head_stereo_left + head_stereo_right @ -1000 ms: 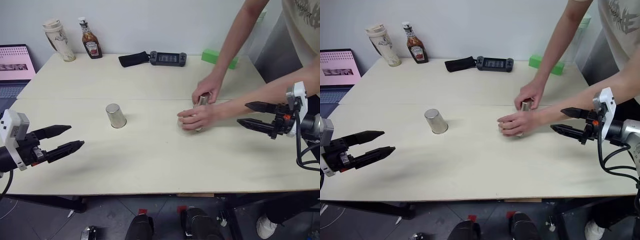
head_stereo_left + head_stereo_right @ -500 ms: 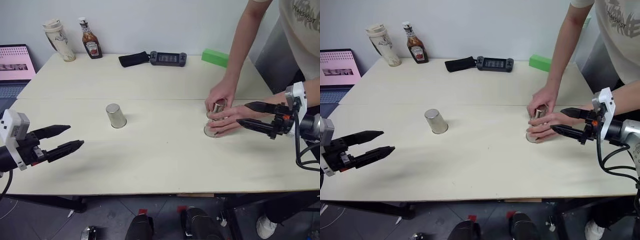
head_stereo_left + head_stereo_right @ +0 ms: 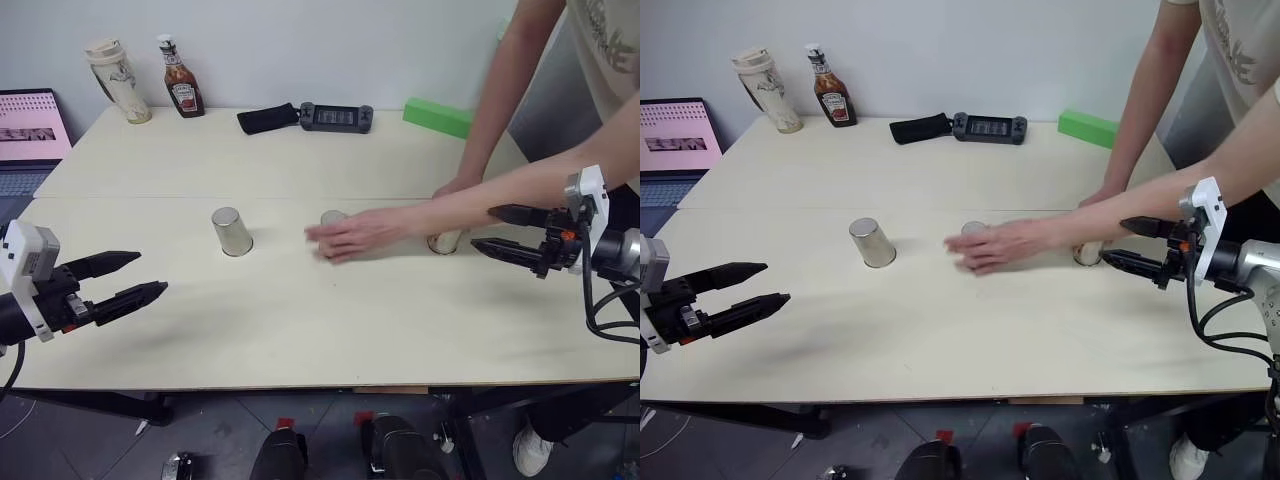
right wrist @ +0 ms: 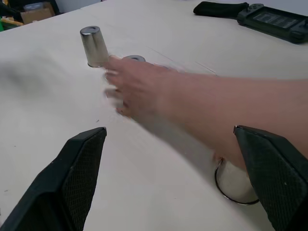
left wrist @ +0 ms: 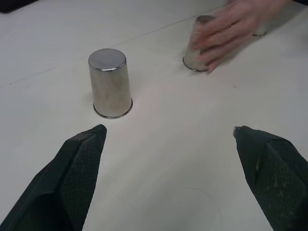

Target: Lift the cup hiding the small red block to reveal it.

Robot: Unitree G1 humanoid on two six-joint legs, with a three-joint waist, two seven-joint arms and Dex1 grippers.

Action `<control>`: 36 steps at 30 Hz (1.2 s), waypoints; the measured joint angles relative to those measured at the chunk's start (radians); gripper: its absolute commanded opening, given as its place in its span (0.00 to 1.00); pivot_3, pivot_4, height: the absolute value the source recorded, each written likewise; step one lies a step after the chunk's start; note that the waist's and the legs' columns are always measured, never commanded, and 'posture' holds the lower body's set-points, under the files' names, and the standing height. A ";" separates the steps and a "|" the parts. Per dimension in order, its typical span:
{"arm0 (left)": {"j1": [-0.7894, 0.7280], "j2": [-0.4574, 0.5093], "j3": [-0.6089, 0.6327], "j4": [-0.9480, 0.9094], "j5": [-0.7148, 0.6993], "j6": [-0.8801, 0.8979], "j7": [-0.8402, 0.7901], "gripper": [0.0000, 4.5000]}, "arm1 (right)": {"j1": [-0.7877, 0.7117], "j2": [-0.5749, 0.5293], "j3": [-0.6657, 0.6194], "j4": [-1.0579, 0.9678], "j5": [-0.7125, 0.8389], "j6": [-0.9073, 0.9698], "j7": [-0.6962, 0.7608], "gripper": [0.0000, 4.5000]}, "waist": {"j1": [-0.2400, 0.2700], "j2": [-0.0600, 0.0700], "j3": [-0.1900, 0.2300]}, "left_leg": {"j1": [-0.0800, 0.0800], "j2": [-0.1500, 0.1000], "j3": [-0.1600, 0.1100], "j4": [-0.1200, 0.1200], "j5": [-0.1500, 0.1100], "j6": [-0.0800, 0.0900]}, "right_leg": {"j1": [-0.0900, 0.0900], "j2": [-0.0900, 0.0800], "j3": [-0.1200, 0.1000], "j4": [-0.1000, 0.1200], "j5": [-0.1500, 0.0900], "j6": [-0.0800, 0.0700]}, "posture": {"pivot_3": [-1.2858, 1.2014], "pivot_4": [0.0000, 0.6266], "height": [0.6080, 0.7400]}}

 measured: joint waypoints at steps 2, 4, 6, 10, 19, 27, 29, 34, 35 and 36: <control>0.003 0.000 0.000 -0.001 0.000 0.000 -0.001 1.00 | -0.002 0.000 0.000 0.000 -0.002 0.000 0.000 1.00 | 0.000 0.000 0.000 | 0.000 0.000 0.000 0.000 0.000 0.000 | 0.000 0.000 0.000 0.000 0.000 0.000 | 0.52 0.24 1.00; 0.011 0.000 0.000 -0.004 0.000 0.002 -0.003 1.00 | -0.002 0.000 0.000 0.000 -0.003 0.000 0.001 1.00 | 0.000 0.000 0.000 | 0.000 0.000 0.000 0.000 0.000 0.000 | 0.000 0.000 0.000 0.000 0.000 0.000 | 0.52 0.24 1.00; 0.023 0.000 0.000 -0.010 0.000 0.003 -0.010 1.00 | -0.002 0.000 0.000 0.000 -0.003 0.000 0.001 1.00 | 0.000 0.000 0.000 | 0.000 0.000 0.000 0.000 0.000 0.000 | 0.000 0.000 0.000 0.000 0.000 0.000 | 0.52 0.24 1.00; 0.011 0.001 -0.011 -0.071 -0.013 0.015 -0.017 1.00 | -0.002 0.000 0.000 0.002 -0.006 0.000 0.000 1.00 | 0.000 0.000 0.000 | 0.000 0.000 0.000 0.000 0.000 0.000 | 0.000 0.000 0.000 0.000 0.000 0.000 | 0.52 0.24 1.00; -0.224 -0.169 -0.427 -0.348 -0.017 0.078 0.182 1.00 | -0.010 0.045 0.023 0.019 -0.073 -0.023 -0.079 1.00 | 0.004 -0.001 -0.001 | -0.001 -0.003 0.001 0.002 0.000 0.000 | 0.001 0.001 0.003 -0.001 0.005 0.009 | 0.52 0.24 1.00; -0.471 -0.351 -0.744 -0.369 0.139 0.065 0.323 1.00 | -0.012 0.069 0.029 0.016 -0.110 -0.026 -0.153 1.00 | -0.001 -0.001 -0.001 | 0.000 -0.004 0.001 0.002 0.000 0.000 | 0.003 0.005 0.004 -0.001 0.006 0.009 | 0.52 0.24 1.00; -0.487 -0.384 -0.777 -0.366 0.143 0.065 0.331 1.00 | -0.022 0.103 0.030 0.012 -0.114 -0.025 -0.189 1.00 | -0.003 -0.001 -0.001 | 0.000 -0.004 0.001 0.002 0.000 0.000 | 0.002 0.006 0.004 -0.001 0.006 0.009 | 0.52 0.24 1.00; -0.493 -0.404 -0.808 -0.334 0.176 0.065 0.333 1.00 | -0.062 0.192 0.040 -0.013 -0.127 0.002 -0.314 1.00 | -0.003 -0.001 -0.001 | 0.000 -0.003 -0.002 0.002 0.000 0.000 | 0.002 0.009 0.004 0.000 0.006 0.009 | 0.52 0.24 1.00; -0.493 -0.406 -0.808 -0.331 0.180 0.065 0.333 1.00 | -0.069 0.214 0.044 -0.017 -0.132 0.005 -0.341 1.00 | -0.002 -0.001 -0.001 | 0.000 -0.003 -0.002 0.002 0.000 0.000 | 0.002 0.009 0.004 0.000 0.006 0.009 | 0.52 0.24 1.00; -0.493 -0.408 -0.808 -0.331 0.182 0.065 0.333 1.00 | -0.076 0.225 0.053 -0.017 -0.141 0.005 -0.358 1.00 | -0.002 -0.001 -0.001 | 0.000 -0.003 -0.002 0.003 0.000 0.000 | 0.002 0.009 0.004 0.000 0.006 0.009 | 0.52 0.24 1.00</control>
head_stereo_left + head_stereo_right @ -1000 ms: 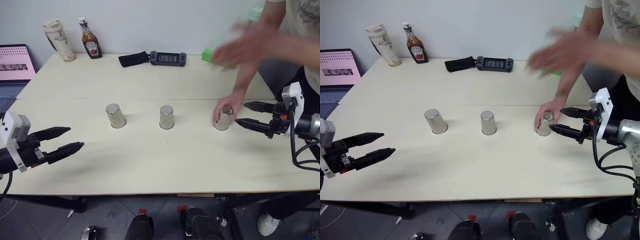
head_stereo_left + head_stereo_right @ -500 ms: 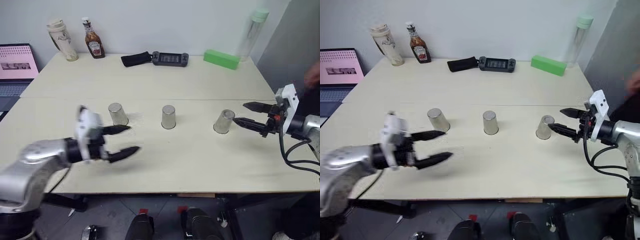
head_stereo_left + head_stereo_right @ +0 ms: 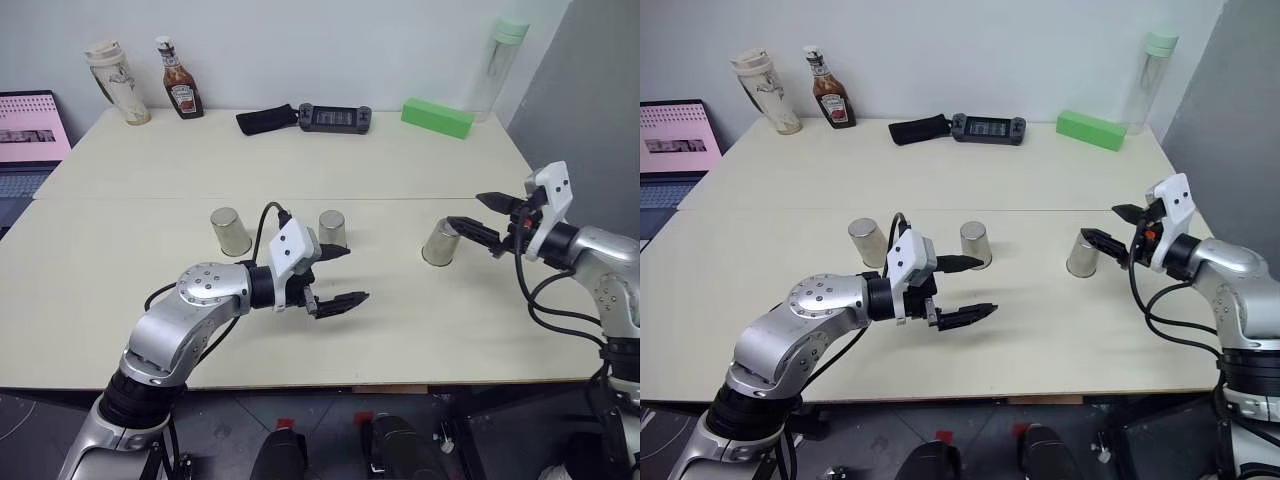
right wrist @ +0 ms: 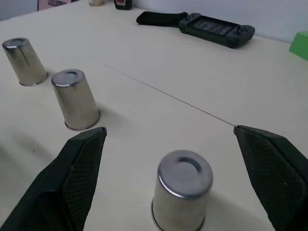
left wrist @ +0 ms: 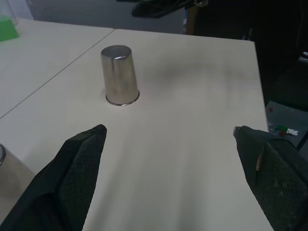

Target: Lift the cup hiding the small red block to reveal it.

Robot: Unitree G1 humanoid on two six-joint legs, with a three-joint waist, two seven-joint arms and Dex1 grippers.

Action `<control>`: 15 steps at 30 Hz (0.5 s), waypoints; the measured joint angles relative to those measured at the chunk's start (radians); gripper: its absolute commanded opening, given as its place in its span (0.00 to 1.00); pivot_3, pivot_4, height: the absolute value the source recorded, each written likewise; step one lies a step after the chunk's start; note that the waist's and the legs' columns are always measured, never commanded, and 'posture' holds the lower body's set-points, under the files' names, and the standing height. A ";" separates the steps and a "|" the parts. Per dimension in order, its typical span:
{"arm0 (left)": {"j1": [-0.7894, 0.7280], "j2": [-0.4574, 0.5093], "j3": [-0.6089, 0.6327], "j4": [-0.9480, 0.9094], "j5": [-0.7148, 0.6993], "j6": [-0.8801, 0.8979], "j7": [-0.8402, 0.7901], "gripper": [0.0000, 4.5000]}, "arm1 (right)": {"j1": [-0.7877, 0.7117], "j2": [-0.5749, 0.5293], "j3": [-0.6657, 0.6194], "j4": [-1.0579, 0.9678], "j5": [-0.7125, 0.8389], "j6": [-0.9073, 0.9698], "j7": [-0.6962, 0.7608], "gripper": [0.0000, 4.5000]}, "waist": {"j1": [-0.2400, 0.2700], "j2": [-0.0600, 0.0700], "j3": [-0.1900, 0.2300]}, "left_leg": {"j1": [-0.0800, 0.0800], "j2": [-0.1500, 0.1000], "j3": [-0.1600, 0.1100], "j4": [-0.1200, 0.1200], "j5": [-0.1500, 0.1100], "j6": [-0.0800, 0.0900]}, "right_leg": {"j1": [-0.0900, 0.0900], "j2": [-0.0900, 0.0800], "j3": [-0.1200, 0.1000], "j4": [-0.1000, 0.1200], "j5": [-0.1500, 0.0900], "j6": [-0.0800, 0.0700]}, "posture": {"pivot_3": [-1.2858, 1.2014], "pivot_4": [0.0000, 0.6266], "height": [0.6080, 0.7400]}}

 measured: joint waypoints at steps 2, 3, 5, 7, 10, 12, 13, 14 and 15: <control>0.000 -0.011 -0.004 0.000 0.012 -0.004 0.000 1.00 | -0.015 0.033 0.035 0.002 -0.041 -0.002 -0.053 1.00 | 0.001 0.000 0.000 | 0.000 0.000 0.001 0.000 0.000 0.000 | 0.000 0.000 0.000 0.000 0.000 0.000 | 0.52 0.24 1.00; 0.000 -0.013 -0.006 0.002 0.017 -0.005 0.000 1.00 | -0.019 0.048 0.046 0.004 -0.058 -0.002 -0.070 1.00 | 0.001 0.000 0.000 | 0.000 0.000 0.001 0.000 0.000 0.000 | 0.000 -0.001 0.000 0.000 0.000 0.000 | 0.52 0.24 1.00; 0.002 -0.013 -0.008 0.009 0.032 -0.014 -0.001 1.00 | -0.028 0.075 0.065 0.025 -0.077 -0.003 -0.099 1.00 | 0.001 0.000 0.000 | -0.001 0.000 0.001 0.000 0.000 0.000 | 0.000 -0.002 0.000 -0.001 0.000 0.000 | 0.52 0.24 1.00; 0.004 -0.013 -0.018 0.028 0.046 -0.025 -0.001 1.00 | -0.042 0.101 0.073 0.058 -0.104 -0.007 -0.127 1.00 | 0.002 0.000 0.000 | -0.001 0.000 0.001 0.000 0.000 0.000 | 0.000 -0.003 0.000 0.000 0.000 0.000 | 0.52 0.24 1.00; 0.014 -0.016 -0.025 0.041 0.058 -0.030 -0.002 1.00 | -0.063 0.111 0.093 0.128 -0.151 -0.033 -0.158 1.00 | 0.002 0.000 0.000 | -0.001 0.000 0.002 0.000 0.000 0.000 | 0.000 -0.004 0.000 -0.001 0.000 0.000 | 0.52 0.24 1.00; 0.014 -0.016 -0.025 0.046 0.064 -0.041 -0.002 1.00 | -0.067 0.122 0.096 0.156 -0.168 -0.041 -0.168 1.00 | 0.002 0.000 0.000 | -0.001 0.000 0.001 0.000 0.000 0.000 | 0.000 -0.004 0.000 -0.001 0.000 0.000 | 0.52 0.24 1.00; 0.015 -0.016 -0.025 0.046 0.065 -0.043 -0.002 1.00 | -0.067 0.126 0.099 0.165 -0.173 -0.042 -0.168 1.00 | 0.003 0.000 0.000 | -0.001 0.000 0.001 0.000 0.000 0.000 | 0.000 -0.004 0.000 -0.001 0.000 0.000 | 0.52 0.24 1.00; 0.017 -0.016 -0.025 0.047 0.067 -0.044 -0.002 1.00 | -0.067 0.128 0.105 0.175 -0.181 -0.043 -0.168 1.00 | 0.002 0.000 0.000 | -0.001 0.000 0.001 0.000 0.000 0.000 | -0.001 -0.004 0.000 -0.001 0.000 0.000 | 0.52 0.24 1.00; 0.019 -0.016 -0.025 0.049 0.068 -0.044 -0.001 1.00 | -0.067 0.128 0.106 0.185 -0.185 -0.045 -0.169 1.00 | 0.002 0.000 0.000 | -0.001 0.000 0.001 0.000 0.000 0.000 | -0.001 -0.004 0.000 -0.001 0.000 0.000 | 0.52 0.24 1.00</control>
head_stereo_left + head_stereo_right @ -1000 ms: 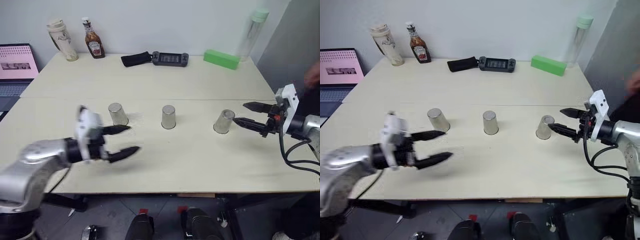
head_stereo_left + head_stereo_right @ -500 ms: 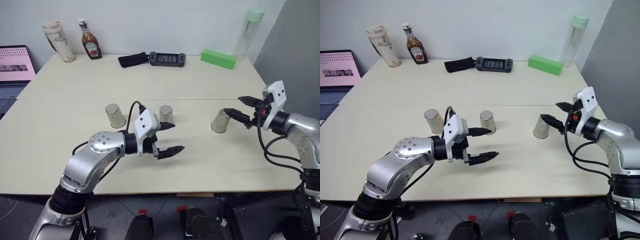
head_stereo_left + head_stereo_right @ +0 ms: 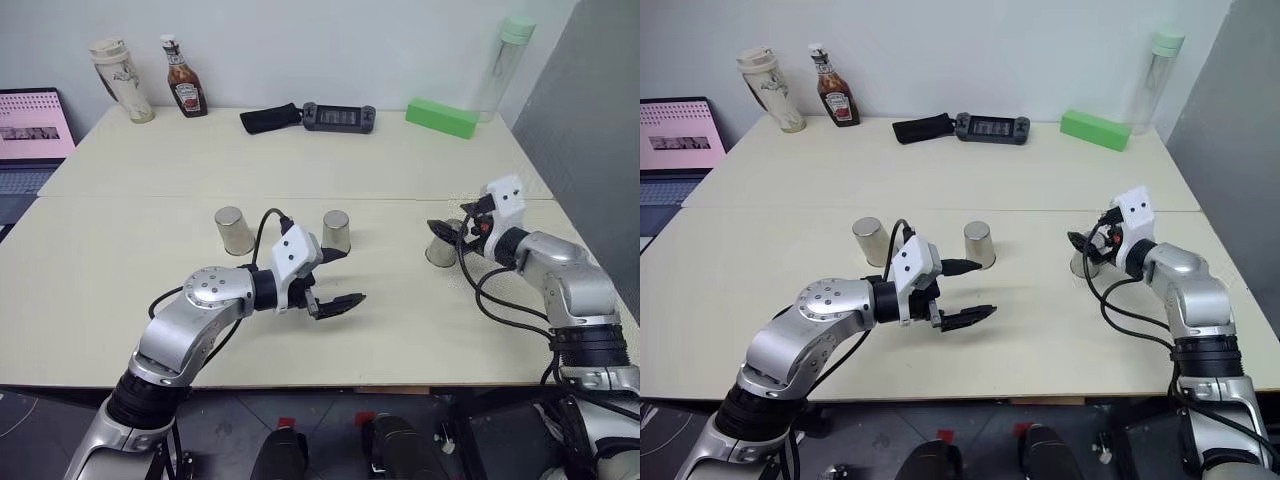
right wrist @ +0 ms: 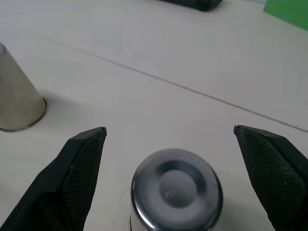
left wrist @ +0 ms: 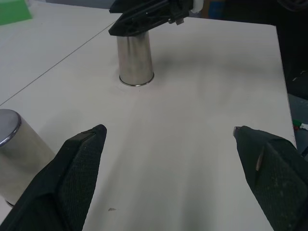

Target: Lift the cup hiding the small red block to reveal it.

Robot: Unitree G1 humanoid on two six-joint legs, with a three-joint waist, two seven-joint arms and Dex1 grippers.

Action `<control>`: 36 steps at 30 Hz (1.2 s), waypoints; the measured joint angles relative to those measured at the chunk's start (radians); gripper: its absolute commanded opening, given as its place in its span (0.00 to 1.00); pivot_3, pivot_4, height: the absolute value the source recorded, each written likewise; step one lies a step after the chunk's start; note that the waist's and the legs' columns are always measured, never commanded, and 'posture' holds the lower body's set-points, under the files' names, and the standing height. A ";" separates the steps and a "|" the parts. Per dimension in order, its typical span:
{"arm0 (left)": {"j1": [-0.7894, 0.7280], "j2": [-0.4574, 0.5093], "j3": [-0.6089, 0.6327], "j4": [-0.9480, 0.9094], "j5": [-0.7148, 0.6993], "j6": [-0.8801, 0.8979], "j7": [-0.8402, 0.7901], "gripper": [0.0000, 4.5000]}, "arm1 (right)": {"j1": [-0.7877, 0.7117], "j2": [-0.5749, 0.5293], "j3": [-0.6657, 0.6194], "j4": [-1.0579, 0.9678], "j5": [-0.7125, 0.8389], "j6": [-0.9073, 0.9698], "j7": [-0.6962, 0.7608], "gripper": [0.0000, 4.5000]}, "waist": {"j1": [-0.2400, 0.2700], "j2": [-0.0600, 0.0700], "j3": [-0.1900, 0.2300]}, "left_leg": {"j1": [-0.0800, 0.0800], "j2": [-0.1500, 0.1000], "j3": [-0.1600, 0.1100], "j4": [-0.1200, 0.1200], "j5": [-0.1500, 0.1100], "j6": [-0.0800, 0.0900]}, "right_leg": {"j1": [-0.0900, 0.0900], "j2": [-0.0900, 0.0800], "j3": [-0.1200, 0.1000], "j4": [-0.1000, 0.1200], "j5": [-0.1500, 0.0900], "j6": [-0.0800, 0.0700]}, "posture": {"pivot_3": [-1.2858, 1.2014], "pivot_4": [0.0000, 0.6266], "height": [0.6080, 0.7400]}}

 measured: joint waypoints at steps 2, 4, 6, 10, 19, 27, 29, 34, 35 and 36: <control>0.001 0.000 0.000 0.009 0.002 -0.001 0.001 1.00 | 0.000 0.001 0.000 0.018 -0.011 -0.001 -0.004 1.00 | 0.000 0.000 0.000 | 0.000 0.000 0.000 0.000 0.000 0.000 | 0.000 0.000 0.000 0.000 0.000 0.000 | 0.52 0.24 1.00; 0.003 -0.001 0.001 0.013 0.002 -0.002 0.000 1.00 | 0.000 0.003 0.000 0.028 -0.023 0.000 -0.010 1.00 | 0.000 0.000 0.000 | 0.000 0.000 0.000 0.000 0.000 0.000 | 0.000 0.000 0.000 0.000 0.000 0.000 | 0.52 0.24 1.00; 0.006 -0.010 0.000 0.012 0.000 -0.003 -0.001 1.00 | 0.000 0.007 0.000 0.037 -0.032 0.001 -0.014 1.00 | -0.001 0.000 0.000 | 0.000 0.000 0.000 0.000 0.000 0.000 | 0.000 0.000 0.000 0.000 0.000 0.000 | 0.52 0.24 1.00; 0.014 -0.017 0.000 0.012 0.001 -0.004 -0.002 1.00 | 0.001 0.033 0.000 0.075 -0.035 0.001 -0.020 1.00 | -0.001 0.000 0.000 | 0.000 0.000 0.000 0.000 0.000 0.000 | 0.000 0.000 0.000 0.000 0.000 0.000 | 0.52 0.24 1.00; 0.014 -0.017 0.000 0.013 0.021 -0.021 -0.003 1.00 | -0.002 0.058 -0.004 0.103 -0.033 0.000 -0.035 0.64 | -0.001 0.000 0.000 | 0.000 0.000 0.000 0.000 0.000 0.000 | 0.000 0.000 0.000 0.000 0.000 0.000 | 0.52 0.24 1.00; 0.013 -0.017 -0.001 0.019 0.036 -0.023 -0.005 1.00 | -0.008 0.028 -0.014 0.001 0.001 0.073 -0.012 0.58 | -0.001 0.000 0.000 | 0.000 0.000 0.000 0.000 0.000 0.000 | 0.000 0.000 0.000 0.000 0.000 0.000 | 0.52 0.24 1.00; 0.014 -0.017 -0.002 0.020 0.039 -0.025 -0.010 1.00 | -0.009 0.011 -0.036 -0.046 0.020 0.103 -0.002 0.58 | 0.000 0.000 0.000 | 0.000 0.000 -0.001 0.000 0.000 0.000 | 0.000 0.000 0.000 0.000 0.000 0.000 | 0.52 0.24 1.00; 0.011 -0.042 -0.024 0.042 0.061 -0.047 -0.015 1.00 | -0.018 -0.065 -0.092 -0.124 0.049 0.162 0.002 0.58 | 0.001 0.000 0.000 | 0.000 0.000 -0.001 0.000 0.000 0.000 | 0.000 0.000 0.000 0.000 0.000 0.000 | 0.52 0.24 1.00; 0.011 -0.043 -0.024 0.050 0.063 -0.050 -0.013 1.00 | -0.018 -0.077 -0.108 -0.126 0.049 0.170 0.000 0.58 | 0.001 0.000 0.000 | 0.000 0.000 -0.001 0.000 0.000 0.000 | 0.000 0.000 0.000 0.000 0.000 0.000 | 0.52 0.24 1.00; 0.011 -0.046 -0.023 0.057 0.064 -0.052 -0.011 1.00 | -0.014 -0.085 -0.127 -0.127 0.049 0.172 -0.005 0.58 | 0.001 0.000 0.000 | 0.000 0.000 -0.001 0.000 0.000 0.000 | 0.000 0.000 0.000 -0.001 0.000 0.000 | 0.52 0.24 1.00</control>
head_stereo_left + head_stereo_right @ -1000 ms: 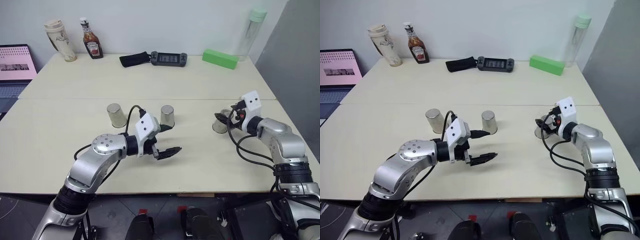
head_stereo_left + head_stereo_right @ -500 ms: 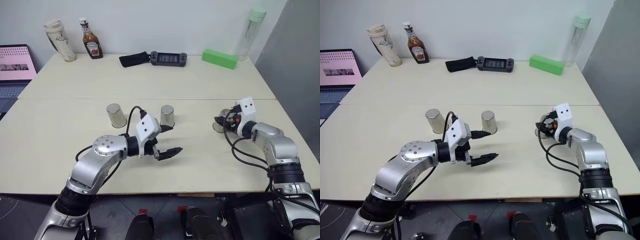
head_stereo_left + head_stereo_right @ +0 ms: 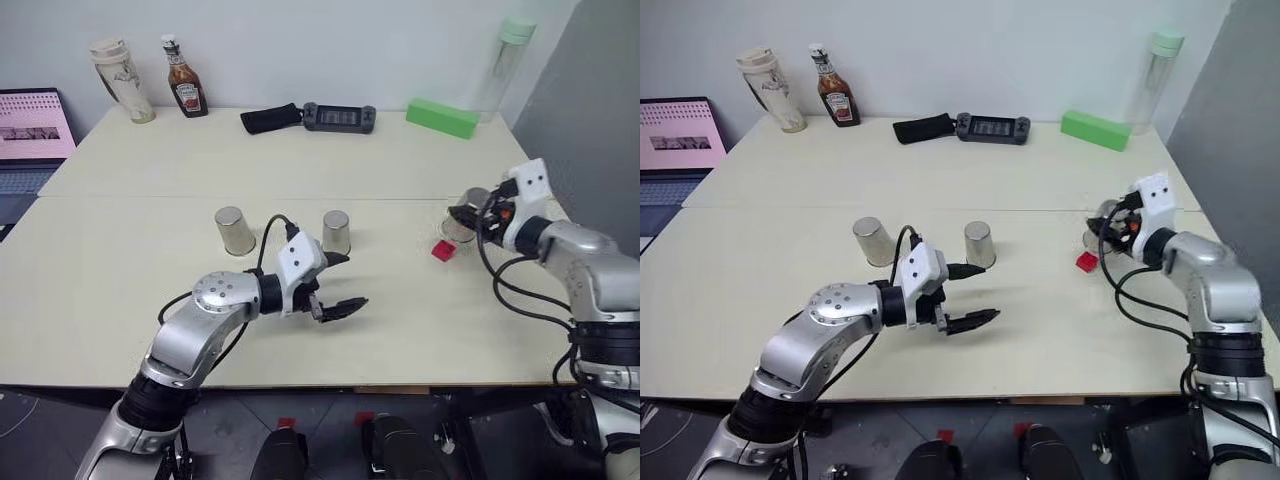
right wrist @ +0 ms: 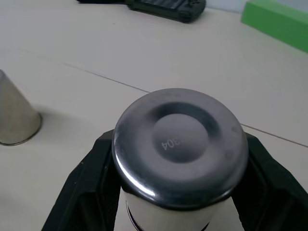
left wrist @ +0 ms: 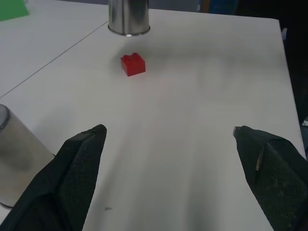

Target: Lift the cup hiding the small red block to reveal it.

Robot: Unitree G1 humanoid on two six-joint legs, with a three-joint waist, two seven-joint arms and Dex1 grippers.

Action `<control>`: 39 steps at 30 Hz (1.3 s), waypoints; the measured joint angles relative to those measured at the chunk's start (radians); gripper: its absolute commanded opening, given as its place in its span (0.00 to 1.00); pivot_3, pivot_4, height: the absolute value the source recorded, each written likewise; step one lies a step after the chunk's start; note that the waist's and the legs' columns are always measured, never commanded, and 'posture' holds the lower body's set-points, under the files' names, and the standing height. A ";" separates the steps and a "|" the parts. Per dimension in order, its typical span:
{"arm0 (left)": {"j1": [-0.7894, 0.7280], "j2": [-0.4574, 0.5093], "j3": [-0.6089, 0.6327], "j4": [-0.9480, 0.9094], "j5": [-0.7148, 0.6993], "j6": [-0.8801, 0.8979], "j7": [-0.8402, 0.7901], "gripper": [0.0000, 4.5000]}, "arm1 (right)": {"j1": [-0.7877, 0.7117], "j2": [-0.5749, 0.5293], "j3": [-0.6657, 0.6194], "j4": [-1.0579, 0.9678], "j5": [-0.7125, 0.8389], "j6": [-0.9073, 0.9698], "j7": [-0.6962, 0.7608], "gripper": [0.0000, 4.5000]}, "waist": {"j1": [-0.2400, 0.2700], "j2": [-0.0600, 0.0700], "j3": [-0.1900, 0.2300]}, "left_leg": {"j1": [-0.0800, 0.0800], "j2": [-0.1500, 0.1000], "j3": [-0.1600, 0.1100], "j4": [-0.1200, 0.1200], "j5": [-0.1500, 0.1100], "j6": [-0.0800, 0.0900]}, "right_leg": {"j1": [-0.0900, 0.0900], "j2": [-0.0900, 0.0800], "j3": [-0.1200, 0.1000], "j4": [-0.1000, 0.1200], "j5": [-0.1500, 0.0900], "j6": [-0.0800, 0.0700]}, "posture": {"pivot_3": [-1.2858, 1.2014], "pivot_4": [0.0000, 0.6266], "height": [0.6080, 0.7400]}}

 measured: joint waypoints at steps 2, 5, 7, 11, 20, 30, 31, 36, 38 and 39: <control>0.000 -0.014 0.000 0.001 0.000 -0.010 0.005 1.00 | 0.019 -0.016 -0.022 0.003 -0.003 0.003 -0.012 0.58 | 0.000 0.000 0.000 | 0.000 0.000 0.000 0.000 0.000 0.000 | 0.000 0.000 0.000 0.000 0.000 0.000 | 0.52 0.24 1.00; -0.003 -0.021 0.000 0.001 0.002 -0.015 0.007 1.00 | 0.056 -0.017 -0.029 0.040 -0.007 0.002 -0.024 0.58 | -0.002 0.000 0.000 | 0.000 0.000 0.001 0.000 0.000 0.000 | 0.000 0.000 0.001 0.000 0.000 0.000 | 0.52 0.24 1.00; -0.008 -0.027 -0.001 0.001 0.008 -0.016 0.008 1.00 | 0.083 -0.011 -0.029 0.072 -0.015 -0.004 -0.038 0.58 | -0.002 0.000 0.000 | 0.000 0.000 0.001 0.000 0.000 0.000 | 0.000 0.000 0.001 0.000 0.000 0.000 | 0.52 0.24 1.00; -0.013 -0.031 -0.016 0.002 0.016 -0.017 0.007 1.00 | 0.118 0.046 -0.041 0.117 -0.016 -0.052 -0.072 0.58 | -0.004 0.000 0.000 | 0.001 0.000 0.001 0.000 0.000 0.000 | 0.000 0.001 0.001 0.001 0.000 0.000 | 0.52 0.24 1.00; -0.013 -0.025 -0.017 0.003 0.020 -0.017 0.006 1.00 | 0.128 0.048 -0.062 0.133 -0.008 -0.087 -0.082 0.95 | -0.002 0.000 0.000 | 0.000 0.000 0.001 0.000 0.000 0.000 | 0.000 0.001 0.001 0.000 0.000 0.000 | 0.52 0.24 1.00; -0.021 -0.019 -0.017 0.008 0.020 -0.016 -0.013 1.00 | 0.102 -0.191 -0.031 -0.129 0.085 0.110 0.094 0.99 | -0.002 0.001 0.000 | 0.001 0.000 0.000 -0.001 0.000 0.000 | 0.000 0.001 0.000 0.000 0.000 0.000 | 0.52 0.24 1.00; -0.021 -0.018 -0.017 0.008 0.020 -0.016 -0.013 1.00 | 0.094 -0.220 -0.032 -0.160 0.111 0.147 0.118 0.99 | -0.002 0.001 0.000 | 0.000 0.000 -0.001 -0.001 0.000 0.000 | 0.000 0.001 0.000 0.000 0.000 0.000 | 0.52 0.24 1.00; -0.019 -0.007 -0.016 0.008 0.020 -0.016 -0.014 1.00 | 0.096 -0.364 -0.028 -0.266 0.210 0.291 0.237 0.99 | 0.000 0.001 0.000 | 0.000 0.000 -0.002 0.000 0.000 0.000 | 0.000 0.001 0.000 -0.001 0.000 0.000 | 0.52 0.24 1.00; -0.019 -0.007 -0.016 0.008 0.020 -0.016 -0.013 1.00 | 0.107 -0.397 -0.029 -0.280 0.226 0.305 0.263 0.99 | -0.001 0.001 0.000 | 0.000 0.000 -0.002 0.000 0.000 0.000 | 0.000 0.001 0.000 -0.001 0.000 0.000 | 0.52 0.24 1.00; -0.019 -0.007 -0.016 0.008 0.020 -0.016 -0.013 1.00 | 0.109 -0.411 -0.029 -0.287 0.234 0.306 0.275 0.99 | -0.001 0.001 0.000 | 0.000 0.000 -0.002 0.000 0.000 0.000 | 0.000 0.001 0.000 -0.001 0.000 0.000 | 0.52 0.24 1.00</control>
